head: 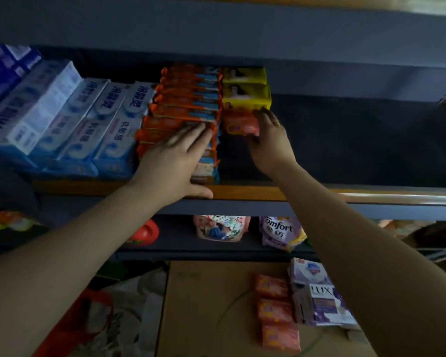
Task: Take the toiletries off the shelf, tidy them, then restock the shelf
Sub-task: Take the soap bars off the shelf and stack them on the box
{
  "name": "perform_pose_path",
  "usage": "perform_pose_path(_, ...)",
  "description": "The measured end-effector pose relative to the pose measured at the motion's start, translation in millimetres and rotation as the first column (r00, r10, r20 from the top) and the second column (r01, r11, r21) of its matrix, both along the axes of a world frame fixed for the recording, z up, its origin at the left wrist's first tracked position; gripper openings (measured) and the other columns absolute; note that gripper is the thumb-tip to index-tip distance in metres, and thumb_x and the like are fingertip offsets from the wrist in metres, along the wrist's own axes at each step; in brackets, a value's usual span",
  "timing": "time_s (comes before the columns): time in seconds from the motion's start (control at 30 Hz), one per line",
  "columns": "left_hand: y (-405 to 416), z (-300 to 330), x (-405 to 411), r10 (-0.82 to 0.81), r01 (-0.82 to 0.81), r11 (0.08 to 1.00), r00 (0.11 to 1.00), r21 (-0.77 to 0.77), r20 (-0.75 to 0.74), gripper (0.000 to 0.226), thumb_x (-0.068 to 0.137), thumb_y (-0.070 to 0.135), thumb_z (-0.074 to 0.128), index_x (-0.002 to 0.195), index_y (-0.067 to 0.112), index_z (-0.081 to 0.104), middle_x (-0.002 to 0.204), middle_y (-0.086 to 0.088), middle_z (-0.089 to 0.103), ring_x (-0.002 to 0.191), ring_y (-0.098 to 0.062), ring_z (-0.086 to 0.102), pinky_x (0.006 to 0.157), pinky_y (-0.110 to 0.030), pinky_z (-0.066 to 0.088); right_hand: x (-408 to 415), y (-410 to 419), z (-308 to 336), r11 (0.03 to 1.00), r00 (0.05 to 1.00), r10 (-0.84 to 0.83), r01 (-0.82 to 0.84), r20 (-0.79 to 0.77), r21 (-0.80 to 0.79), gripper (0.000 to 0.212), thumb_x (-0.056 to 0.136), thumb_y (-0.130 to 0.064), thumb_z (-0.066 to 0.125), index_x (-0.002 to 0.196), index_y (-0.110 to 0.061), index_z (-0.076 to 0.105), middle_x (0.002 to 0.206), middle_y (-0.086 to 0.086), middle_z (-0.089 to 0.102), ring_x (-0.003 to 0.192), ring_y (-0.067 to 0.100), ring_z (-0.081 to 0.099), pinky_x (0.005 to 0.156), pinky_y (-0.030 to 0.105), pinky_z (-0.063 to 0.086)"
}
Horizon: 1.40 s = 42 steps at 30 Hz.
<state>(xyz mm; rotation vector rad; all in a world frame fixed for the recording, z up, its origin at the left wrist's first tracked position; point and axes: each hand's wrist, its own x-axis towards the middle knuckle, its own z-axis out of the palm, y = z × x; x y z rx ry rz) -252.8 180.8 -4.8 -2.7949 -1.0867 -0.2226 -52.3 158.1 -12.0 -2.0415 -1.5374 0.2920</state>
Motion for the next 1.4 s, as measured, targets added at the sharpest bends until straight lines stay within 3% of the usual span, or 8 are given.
perform_pose_path(0.2, -0.5, -1.1, 1.8, 0.001, -0.001, 1.000, 1.000, 0.010, 0.003, 0.114, 0.060, 0.069, 0.066, 0.148, 0.014, 0.017, 0.154, -0.003, 0.021, 0.139, -0.022, 0.025, 0.103, -0.038, 0.037, -2.4, 14.5, -3.6, 0.983, 0.910, -0.150, 0.178, 0.385, -0.037, 0.040, 0.088, -0.006, 0.050, 0.128, -0.011, 0.045, 0.138, 0.014, 0.031, 0.121, 0.036, 0.034, 0.090, 0.042, 0.039)
perform_pose_path(0.47, -4.6, 1.8, 5.1, 0.028, -0.028, 0.999, 0.999, -0.018, -0.027, 0.111, 0.067, 0.067, 0.063, 0.149, 0.015, 0.010, 0.156, -0.003, 0.012, 0.142, -0.022, 0.016, 0.107, -0.037, 0.030, -2.6, -12.9, 8.6, 0.991, 0.940, -0.039, 0.080, 0.340, -0.108, 0.044, 0.087, -0.002, 0.054, 0.127, -0.015, 0.042, 0.120, 0.011, 0.054, 0.111, 0.034, 0.048, 0.067, 0.036, 0.039)
perform_pose_path(0.73, -41.2, 11.2, 7.4, -0.019, 0.022, 0.999, 0.998, -0.046, 0.067, 0.101, 0.077, 0.049, 0.066, 0.148, 0.007, 0.007, 0.157, -0.010, 0.007, 0.144, -0.024, -0.001, 0.114, -0.033, -0.002, -25.8, -140.5, 29.8, 0.985, 0.981, -0.010, -0.023, 0.195, 0.169, 0.036, 0.088, -0.020, 0.060, 0.123, -0.012, 0.054, 0.114, 0.012, 0.060, 0.098, 0.036, 0.053, 0.075, 0.038, 0.043)
perform_pose_path(0.87, -87.6, 18.9, 12.6, -0.151, 0.279, 0.911, 0.911, -0.305, 0.383, 0.082, 0.074, 0.035, 0.074, 0.141, 0.009, 0.034, 0.144, -0.009, 0.039, 0.133, -0.022, 0.033, 0.108, -0.021, 0.018, -31.2, -186.0, 30.3, 0.993, 0.998, 0.046, -0.049, 0.032, 0.105, 0.036, 0.088, -0.023, 0.061, 0.122, -0.015, 0.054, 0.113, 0.009, 0.060, 0.098, 0.031, 0.056, 0.072, 0.035, 0.042)
perform_pose_path(0.97, -121.9, 19.6, 15.2, -0.034, 0.352, 0.798, 0.837, -0.490, 0.546, 0.057, 0.077, 0.029, 0.073, 0.127, 0.014, 0.050, 0.115, 0.004, 0.055, 0.106, -0.013, 0.054, 0.082, -0.003, 0.032, -27.7, -213.6, 30.9, 0.995, 0.990, 0.078, -0.070, -0.115, 0.073, 0.036, 0.086, -0.020, 0.064, 0.120, -0.013, 0.055, 0.102, 0.003, 0.061, 0.087, 0.024, 0.058, 0.070, 0.022, 0.039)
perform_pose_path(1.07, -152.5, 20.3, 16.0, 0.080, 0.366, 0.745, 0.780, -0.557, 0.621, 0.042, 0.077, 0.022, 0.074, 0.114, 0.017, 0.055, 0.101, 0.009, 0.058, 0.092, -0.012, 0.060, 0.075, -0.012, 0.042, -22.7, -242.1, 31.7, 0.998, 0.959, 0.051, -0.043, -0.279, 0.036, 0.038, 0.083, -0.018, 0.068, 0.118, -0.014, 0.054, 0.098, -0.007, 0.057, 0.085, 0.009, 0.054, 0.069, 0.001, 0.035)
perform_pose_path(1.27, -214.2, 25.7, 22.6, 0.139, 0.404, 0.720, 0.712, -0.564, 0.688, 0.040, 0.072, 0.023, 0.078, 0.104, 0.029, 0.055, 0.100, 0.014, 0.057, 0.097, -0.006, 0.055, 0.081, -0.016, 0.045, -14.0, -297.0, 26.8, 0.994, 0.760, -0.018, -0.056, -0.650, -0.093, 0.034, 0.079, -0.008, 0.071, 0.108, -0.016, 0.056, 0.104, 0.009, 0.063, 0.086, 0.020, 0.060, 0.080, 0.037, 0.053)
perform_pose_path(1.4, -238.5, 22.4, 29.7, 0.117, 0.436, 0.701, 0.711, -0.565, 0.694, 0.036, 0.075, 0.024, 0.075, 0.101, 0.033, 0.053, 0.098, 0.019, 0.058, 0.091, 0.006, 0.055, 0.079, -0.006, 0.040, -11.5, -328.3, 25.2, 0.997, 0.708, -0.077, 0.039, -0.702, -0.070, 0.031, 0.075, -0.008, 0.074, 0.100, -0.020, 0.060, 0.100, 0.012, 0.067, 0.086, 0.028, 0.064, 0.081, 0.040, 0.053)
